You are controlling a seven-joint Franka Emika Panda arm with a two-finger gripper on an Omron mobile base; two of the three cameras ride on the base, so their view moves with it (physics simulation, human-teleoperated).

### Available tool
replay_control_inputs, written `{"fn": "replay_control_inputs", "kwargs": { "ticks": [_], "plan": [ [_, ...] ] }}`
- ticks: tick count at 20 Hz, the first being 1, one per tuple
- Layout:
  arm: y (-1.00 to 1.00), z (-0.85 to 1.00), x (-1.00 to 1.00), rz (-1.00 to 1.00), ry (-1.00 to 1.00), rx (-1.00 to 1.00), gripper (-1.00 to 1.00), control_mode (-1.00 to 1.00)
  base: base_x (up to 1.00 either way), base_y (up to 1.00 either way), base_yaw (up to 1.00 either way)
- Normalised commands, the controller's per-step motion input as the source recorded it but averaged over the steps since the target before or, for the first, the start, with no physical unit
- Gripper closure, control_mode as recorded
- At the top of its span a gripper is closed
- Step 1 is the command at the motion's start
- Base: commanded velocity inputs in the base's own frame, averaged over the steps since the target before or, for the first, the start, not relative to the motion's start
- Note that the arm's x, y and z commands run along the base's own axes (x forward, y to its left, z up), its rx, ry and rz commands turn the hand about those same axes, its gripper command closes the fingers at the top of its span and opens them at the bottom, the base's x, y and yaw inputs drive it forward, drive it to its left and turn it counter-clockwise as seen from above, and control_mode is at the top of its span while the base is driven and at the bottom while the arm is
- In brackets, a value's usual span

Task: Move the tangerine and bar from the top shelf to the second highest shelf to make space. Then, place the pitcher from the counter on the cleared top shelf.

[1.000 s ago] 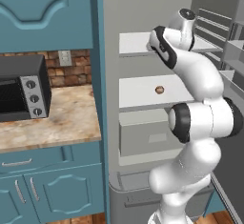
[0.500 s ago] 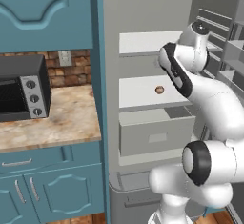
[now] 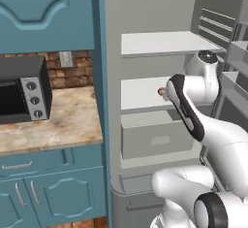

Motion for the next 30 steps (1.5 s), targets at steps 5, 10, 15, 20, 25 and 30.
{"fn": "replay_control_inputs", "kwargs": {
  "ticks": [5,10,15,20,25,30],
  "plan": [
    [0.00,-0.34,0.26,0.10,0.02,0.00,1.00,-1.00,0.00,0.00,0.00],
    [0.00,-0.08,0.64,0.07,0.00,0.00,1.00,-1.00,0.00,0.00,0.00],
    [0.00,-0.01,0.57,0.03,0.03,0.00,1.00,-1.00,0.00,0.00,0.00],
    [0.00,-0.18,0.32,0.03,0.00,0.00,1.00,-1.00,0.00,0.00,0.00],
    [0.00,-0.39,0.19,0.02,0.00,0.00,1.00,-1.00,0.00,0.00,0.00],
    [-0.06,-0.20,0.31,0.02,0.00,0.00,1.00,-1.00,0.00,0.00,0.00]
  ]
}}
